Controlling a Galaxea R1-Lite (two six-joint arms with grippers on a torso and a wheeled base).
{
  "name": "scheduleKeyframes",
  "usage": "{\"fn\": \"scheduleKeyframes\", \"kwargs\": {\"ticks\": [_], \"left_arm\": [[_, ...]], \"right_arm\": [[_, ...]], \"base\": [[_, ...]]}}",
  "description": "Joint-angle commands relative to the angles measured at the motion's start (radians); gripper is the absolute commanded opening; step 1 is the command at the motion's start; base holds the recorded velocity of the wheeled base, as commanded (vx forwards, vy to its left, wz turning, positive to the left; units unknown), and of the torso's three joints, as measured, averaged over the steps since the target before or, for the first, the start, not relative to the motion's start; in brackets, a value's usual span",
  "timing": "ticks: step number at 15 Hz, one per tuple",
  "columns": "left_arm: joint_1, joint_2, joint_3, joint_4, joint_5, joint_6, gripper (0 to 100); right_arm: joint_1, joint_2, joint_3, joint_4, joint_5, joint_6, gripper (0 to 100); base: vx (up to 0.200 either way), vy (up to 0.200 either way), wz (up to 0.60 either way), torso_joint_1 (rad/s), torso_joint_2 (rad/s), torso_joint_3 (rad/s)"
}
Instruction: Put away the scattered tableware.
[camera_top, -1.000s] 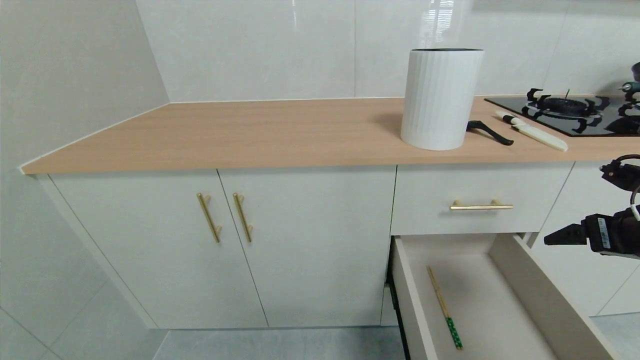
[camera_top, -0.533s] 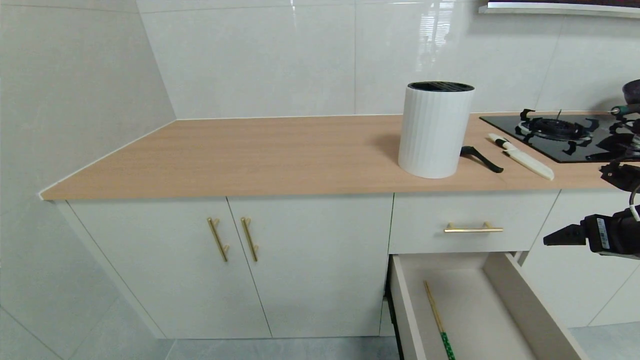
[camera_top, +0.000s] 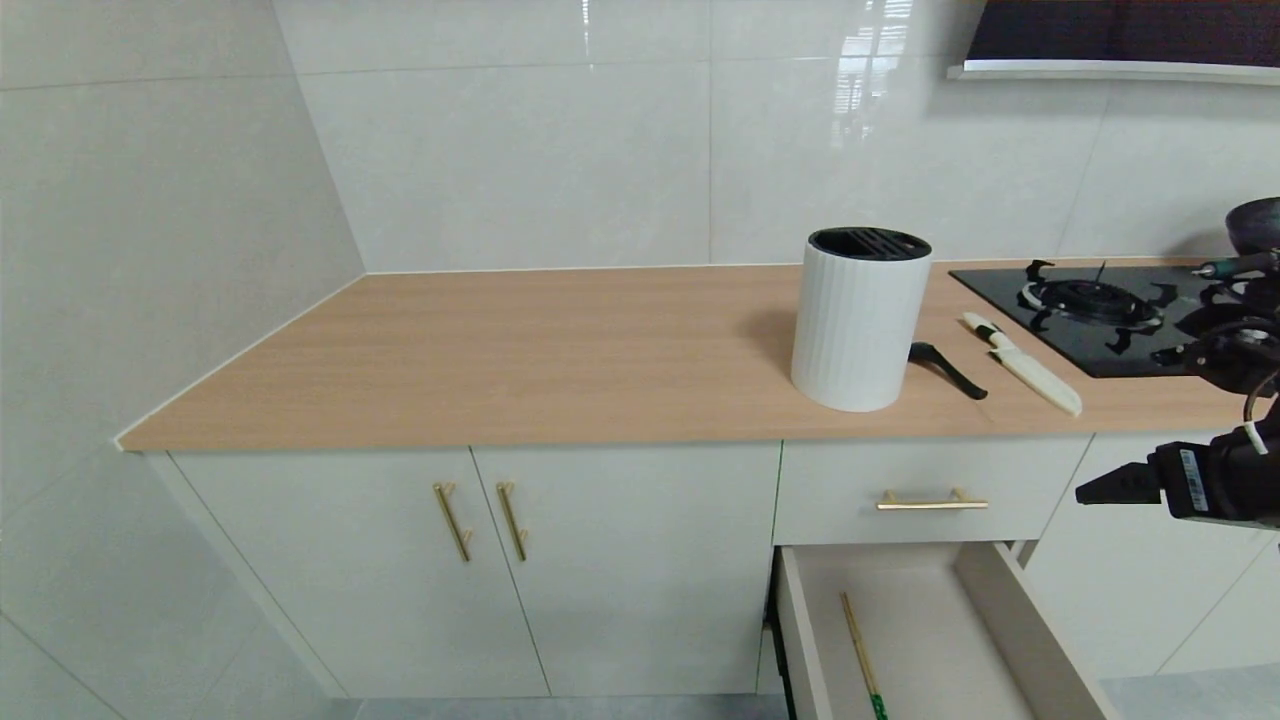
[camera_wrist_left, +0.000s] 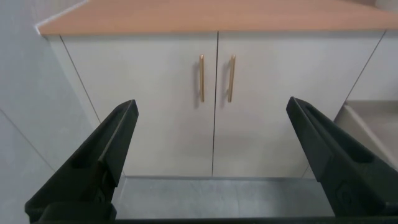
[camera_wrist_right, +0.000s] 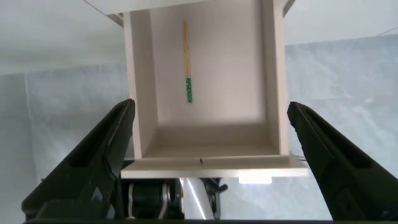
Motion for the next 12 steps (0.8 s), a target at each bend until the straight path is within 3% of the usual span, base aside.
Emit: {"fn": "scheduleKeyframes", "kwargs": {"ticks": [1, 3, 7, 8, 12], "left_arm": [[0.000, 0.000, 0.000, 0.000, 0.000, 0.000, 100], [0.000, 0.000, 0.000, -0.001, 0.000, 0.000, 100], [0.000, 0.000, 0.000, -0.001, 0.000, 0.000, 100], [0.000, 0.000, 0.000, -0.001, 0.000, -0.001, 100], [0.000, 0.000, 0.000, -0.001, 0.000, 0.000, 100]], "right_arm": [[0.000, 0.001, 0.007, -0.008, 0.001, -0.020, 100], [0.000, 0.004, 0.009, -0.056, 0.001, -0.063, 100], [-0.012, 0.152, -0.047, -0.335, 0.050, -0.176, 100], [-0.013, 0.259, -0.119, -0.413, 0.067, -0.202, 100], [-0.006, 0.538, -0.389, -0.430, 0.073, -0.221, 100]], "base": [[0.000, 0.000, 0.00, 0.207, -0.47, -0.237], [0.000, 0.000, 0.00, 0.090, -0.20, -0.107], [0.000, 0.000, 0.00, 0.009, -0.02, -0.012], [0.000, 0.000, 0.00, 0.000, 0.00, 0.000], [0.000, 0.000, 0.00, 0.000, 0.00, 0.000]]}}
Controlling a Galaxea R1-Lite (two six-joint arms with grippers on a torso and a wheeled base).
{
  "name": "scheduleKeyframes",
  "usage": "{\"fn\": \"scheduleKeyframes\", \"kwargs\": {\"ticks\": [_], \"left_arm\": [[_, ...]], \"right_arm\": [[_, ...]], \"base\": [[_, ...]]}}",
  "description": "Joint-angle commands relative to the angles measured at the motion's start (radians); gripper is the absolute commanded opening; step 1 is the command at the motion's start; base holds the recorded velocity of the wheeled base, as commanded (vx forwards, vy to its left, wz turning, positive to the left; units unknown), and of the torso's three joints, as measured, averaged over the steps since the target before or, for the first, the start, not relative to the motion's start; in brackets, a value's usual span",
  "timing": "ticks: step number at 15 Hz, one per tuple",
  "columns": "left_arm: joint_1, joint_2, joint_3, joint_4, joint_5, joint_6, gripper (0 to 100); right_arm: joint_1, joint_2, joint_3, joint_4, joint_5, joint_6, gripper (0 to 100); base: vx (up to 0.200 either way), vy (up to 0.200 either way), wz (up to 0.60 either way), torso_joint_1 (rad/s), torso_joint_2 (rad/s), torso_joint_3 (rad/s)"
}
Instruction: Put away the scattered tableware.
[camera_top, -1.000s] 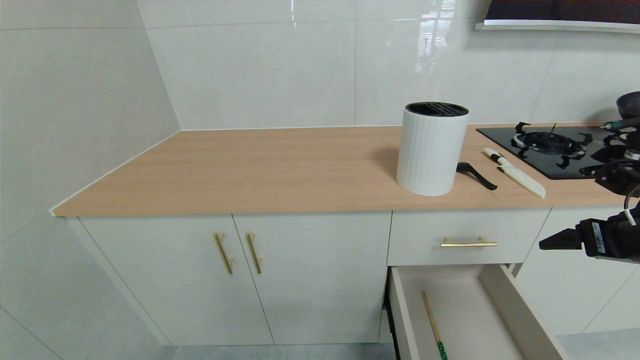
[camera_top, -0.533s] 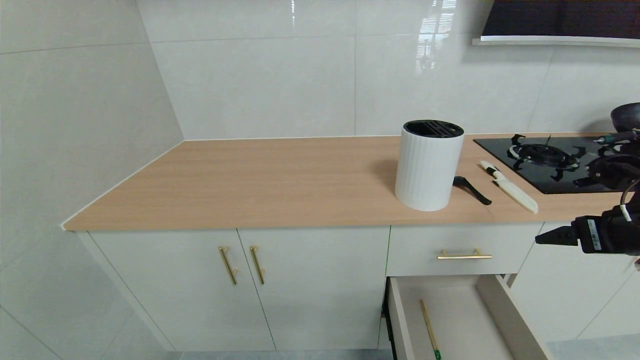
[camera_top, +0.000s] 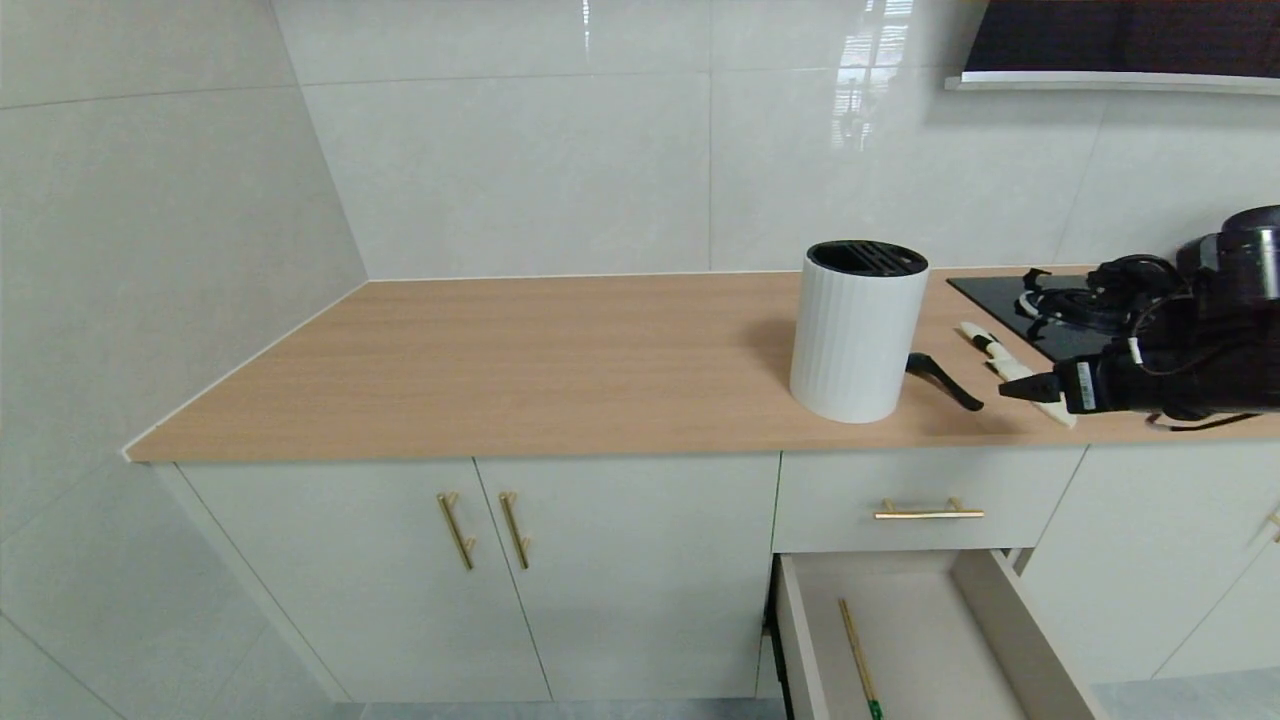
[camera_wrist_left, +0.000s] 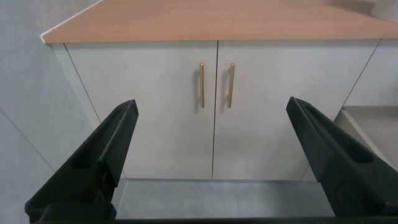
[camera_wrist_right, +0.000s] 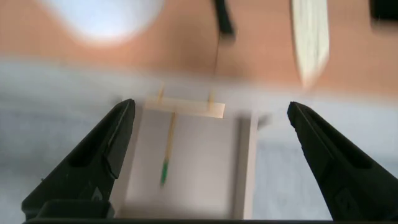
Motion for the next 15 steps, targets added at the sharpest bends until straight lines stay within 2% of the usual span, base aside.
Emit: {"fn": "scheduleKeyframes", "kwargs": {"ticks": [1, 3, 7, 15], "left_arm": [[0.000, 0.000, 0.000, 0.000, 0.000, 0.000, 100], [0.000, 0.000, 0.000, 0.000, 0.000, 0.000, 100], [0.000, 0.000, 0.000, -0.001, 0.000, -0.001, 100], [0.000, 0.000, 0.000, 0.000, 0.000, 0.000, 100]], "right_arm": [[0.005, 0.233, -0.170, -0.026, 0.009, -0.020, 100], [0.019, 0.318, -0.216, -0.055, 0.020, -0.064, 100], [0.028, 0.419, -0.244, -0.208, 0.034, -0.106, 100], [0.008, 0.456, -0.313, -0.211, 0.061, -0.069, 100]], "base": [[0.000, 0.000, 0.00, 0.000, 0.00, 0.000], [0.000, 0.000, 0.00, 0.000, 0.00, 0.000], [0.000, 0.000, 0.00, 0.000, 0.00, 0.000], [0.000, 0.000, 0.00, 0.000, 0.00, 0.000]]}}
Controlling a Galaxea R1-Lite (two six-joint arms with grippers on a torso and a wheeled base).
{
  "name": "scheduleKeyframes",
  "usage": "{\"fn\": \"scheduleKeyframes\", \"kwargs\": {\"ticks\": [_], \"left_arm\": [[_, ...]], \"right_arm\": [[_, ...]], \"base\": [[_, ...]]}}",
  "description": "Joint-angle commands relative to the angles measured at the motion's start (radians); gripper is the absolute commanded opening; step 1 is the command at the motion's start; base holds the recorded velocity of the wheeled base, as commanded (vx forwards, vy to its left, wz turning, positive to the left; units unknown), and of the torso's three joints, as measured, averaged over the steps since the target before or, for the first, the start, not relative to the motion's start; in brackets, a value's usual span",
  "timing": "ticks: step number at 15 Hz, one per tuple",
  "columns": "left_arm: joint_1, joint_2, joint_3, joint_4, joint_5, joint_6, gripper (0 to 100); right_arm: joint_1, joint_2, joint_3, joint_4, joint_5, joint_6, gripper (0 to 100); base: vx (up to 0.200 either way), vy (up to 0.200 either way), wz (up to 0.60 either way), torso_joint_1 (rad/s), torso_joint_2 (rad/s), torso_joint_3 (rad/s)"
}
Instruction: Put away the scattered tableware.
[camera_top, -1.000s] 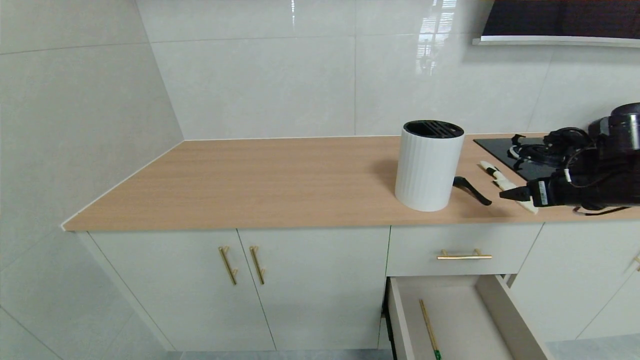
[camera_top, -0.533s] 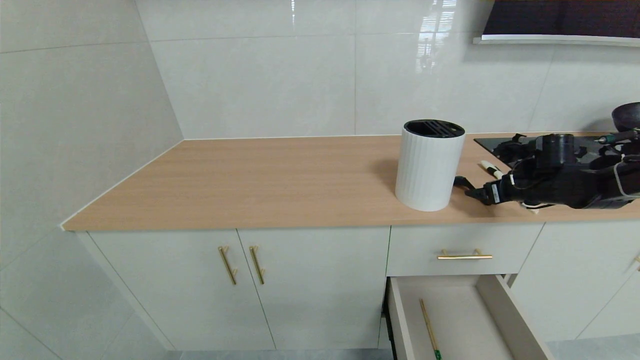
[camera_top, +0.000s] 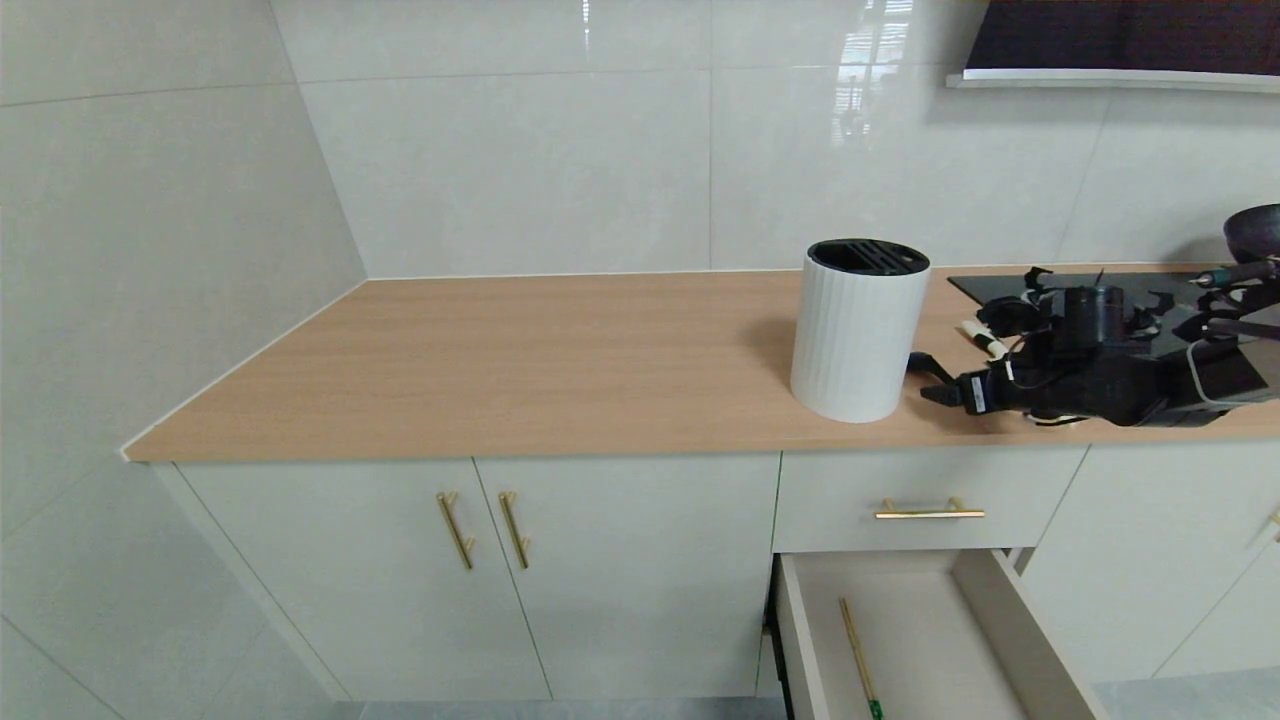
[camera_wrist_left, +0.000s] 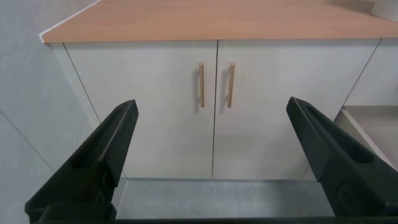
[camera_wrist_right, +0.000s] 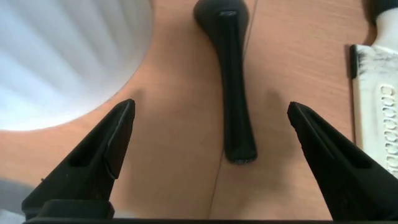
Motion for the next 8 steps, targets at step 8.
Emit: {"fn": "scheduleKeyframes", "kwargs": {"ticks": [8], "left_arm": [[0.000, 0.000, 0.000, -0.001, 0.000, 0.000, 100]], "right_arm": [[-0.021, 0.084, -0.086, 0.002, 0.011, 0.071, 100]], "base": [[0.000, 0.000, 0.00, 0.000, 0.00, 0.000]]}}
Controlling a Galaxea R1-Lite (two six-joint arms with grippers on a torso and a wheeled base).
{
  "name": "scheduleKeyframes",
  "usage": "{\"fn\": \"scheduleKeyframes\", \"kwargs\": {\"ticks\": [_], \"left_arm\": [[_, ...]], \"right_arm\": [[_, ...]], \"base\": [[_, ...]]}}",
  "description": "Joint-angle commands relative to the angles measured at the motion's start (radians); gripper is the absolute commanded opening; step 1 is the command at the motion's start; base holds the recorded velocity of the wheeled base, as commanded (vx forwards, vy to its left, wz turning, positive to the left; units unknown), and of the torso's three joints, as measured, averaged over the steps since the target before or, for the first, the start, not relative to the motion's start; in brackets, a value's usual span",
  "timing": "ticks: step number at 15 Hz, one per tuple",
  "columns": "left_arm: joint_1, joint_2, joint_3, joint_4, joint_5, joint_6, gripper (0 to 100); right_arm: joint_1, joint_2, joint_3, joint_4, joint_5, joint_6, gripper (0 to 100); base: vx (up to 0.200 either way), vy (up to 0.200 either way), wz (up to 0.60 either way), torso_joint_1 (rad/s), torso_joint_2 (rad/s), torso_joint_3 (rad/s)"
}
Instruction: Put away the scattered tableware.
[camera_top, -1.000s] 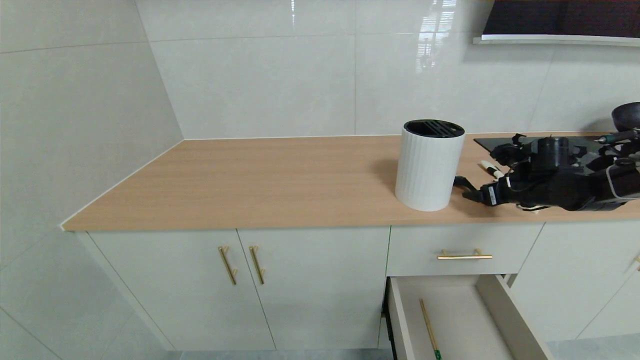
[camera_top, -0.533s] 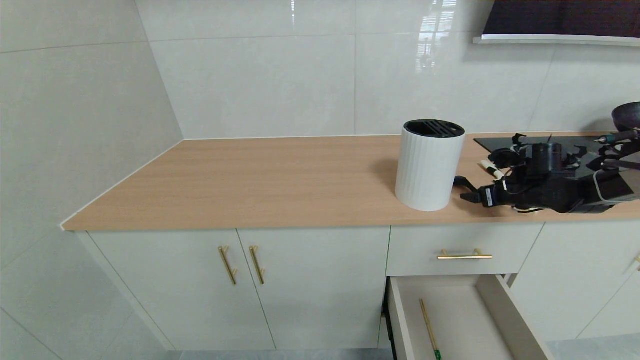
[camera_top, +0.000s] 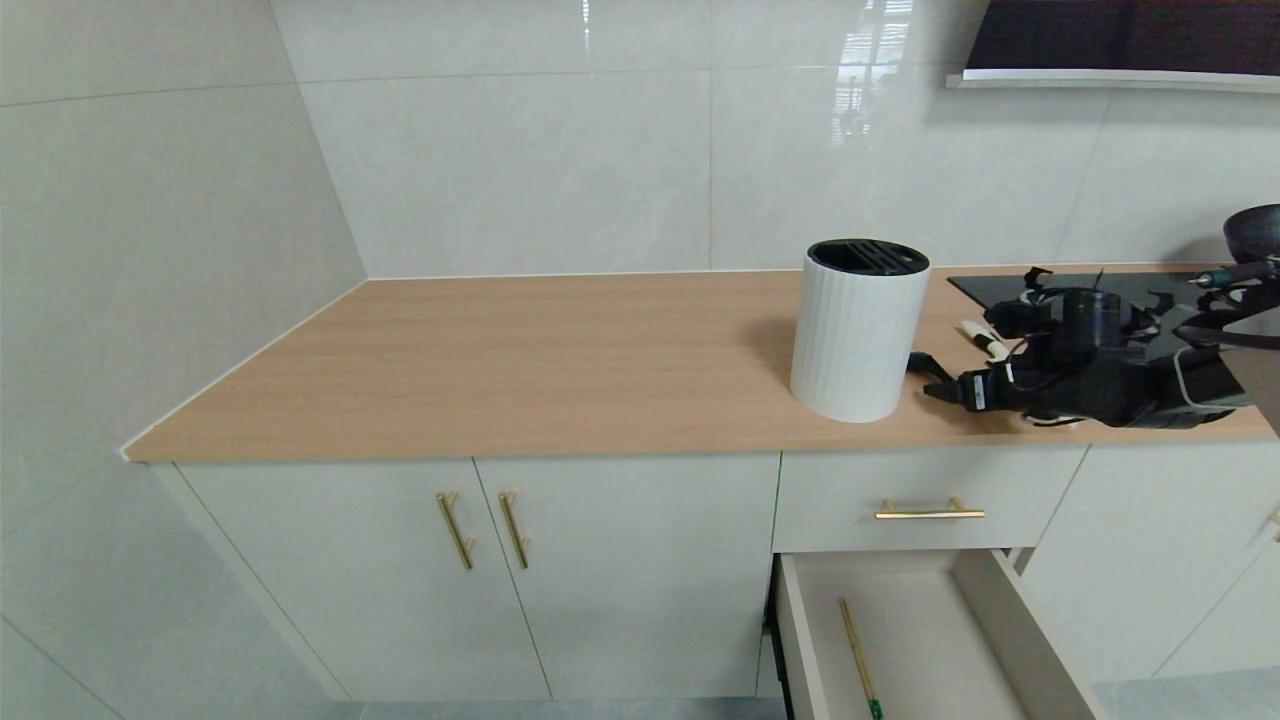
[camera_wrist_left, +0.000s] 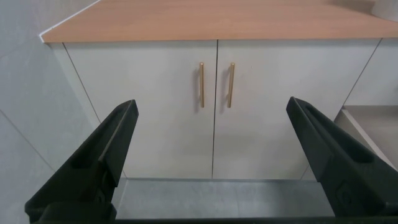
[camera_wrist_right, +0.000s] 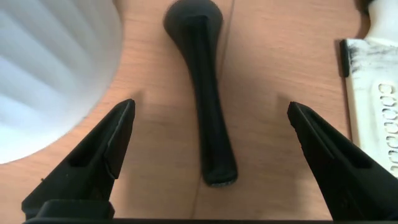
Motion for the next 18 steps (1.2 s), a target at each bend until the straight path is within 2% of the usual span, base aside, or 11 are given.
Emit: {"fn": "scheduleKeyframes", "kwargs": {"ticks": [1, 5, 6, 14, 17, 18], "left_arm": [[0.000, 0.000, 0.000, 0.001, 0.001, 0.000, 100], [0.000, 0.000, 0.000, -0.001, 0.001, 0.000, 100], [0.000, 0.000, 0.000, -0.001, 0.001, 0.000, 100], [0.000, 0.000, 0.000, 0.001, 0.001, 0.000, 100], [0.000, 0.000, 0.000, 0.001, 0.001, -0.001, 100], [0.000, 0.000, 0.000, 0.001, 0.001, 0.000, 100]], "right_arm": [[0.000, 0.019, -0.008, 0.000, 0.000, 0.000, 100], [0.003, 0.034, -0.008, 0.000, -0.002, -0.002, 100], [0.005, 0.036, -0.008, 0.000, -0.002, -0.002, 0], [0.018, 0.027, 0.000, 0.021, -0.011, -0.005, 0], [0.020, -0.055, 0.001, 0.138, -0.066, 0.010, 0], [0.020, -0.115, 0.006, 0.205, -0.099, 0.076, 0]], "base": [[0.000, 0.000, 0.00, 0.000, 0.00, 0.000], [0.000, 0.000, 0.00, 0.000, 0.00, 0.000], [0.000, 0.000, 0.00, 0.000, 0.00, 0.000], [0.000, 0.000, 0.00, 0.000, 0.00, 0.000], [0.000, 0.000, 0.00, 0.000, 0.00, 0.000], [0.000, 0.000, 0.00, 0.000, 0.00, 0.000]]}}
